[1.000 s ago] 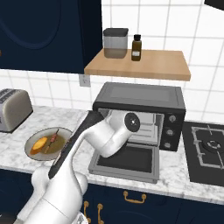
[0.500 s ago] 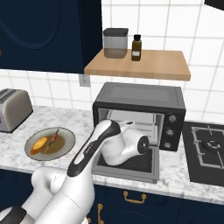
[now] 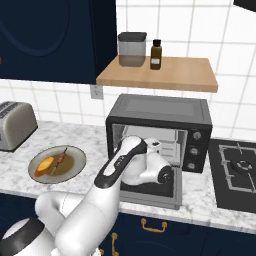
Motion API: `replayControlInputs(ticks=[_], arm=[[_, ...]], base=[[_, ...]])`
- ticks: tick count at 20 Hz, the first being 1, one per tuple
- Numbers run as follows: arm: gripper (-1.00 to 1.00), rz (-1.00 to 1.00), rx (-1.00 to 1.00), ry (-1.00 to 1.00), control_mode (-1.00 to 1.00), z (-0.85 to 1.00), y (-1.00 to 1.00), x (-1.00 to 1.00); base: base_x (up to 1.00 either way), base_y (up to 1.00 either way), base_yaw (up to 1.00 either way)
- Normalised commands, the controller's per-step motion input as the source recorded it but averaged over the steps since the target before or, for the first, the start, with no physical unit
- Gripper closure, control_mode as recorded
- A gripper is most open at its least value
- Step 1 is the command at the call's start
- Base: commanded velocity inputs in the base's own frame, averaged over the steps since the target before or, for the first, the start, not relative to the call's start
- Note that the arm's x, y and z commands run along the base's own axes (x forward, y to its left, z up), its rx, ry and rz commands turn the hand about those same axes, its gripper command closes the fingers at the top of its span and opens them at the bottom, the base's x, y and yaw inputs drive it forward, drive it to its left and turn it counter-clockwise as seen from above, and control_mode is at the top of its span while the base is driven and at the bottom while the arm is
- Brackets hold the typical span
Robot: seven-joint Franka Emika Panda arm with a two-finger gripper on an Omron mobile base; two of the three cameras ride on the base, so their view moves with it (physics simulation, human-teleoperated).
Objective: Pick up the kebab skewer and baguette bread, and place them inside the toaster oven. Close the toaster oven door and start by setting the timer.
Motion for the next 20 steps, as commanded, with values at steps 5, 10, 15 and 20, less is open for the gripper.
replayControlInputs(ticks=[5,10,15,20], arm=[[-1.0,-0.08,0.04,-0.04,-1.0,-0.17,-0.09,0.5],[-1.0,-0.01,0.06,-0.05,-1.0,-0.12,-0.29,0.45],[-1.0,-0.02,0.02,-0.01,-1.0,-0.06,-0.32,0.47],[-1.0,-0.03,0.0,0.0,-1.0,-0.02,-0.17,0.38]], base=[[0.0,0.0,0.0],[0.0,0.0,0.0],[0.0,0.0,0.0],[0.0,0.0,0.0]])
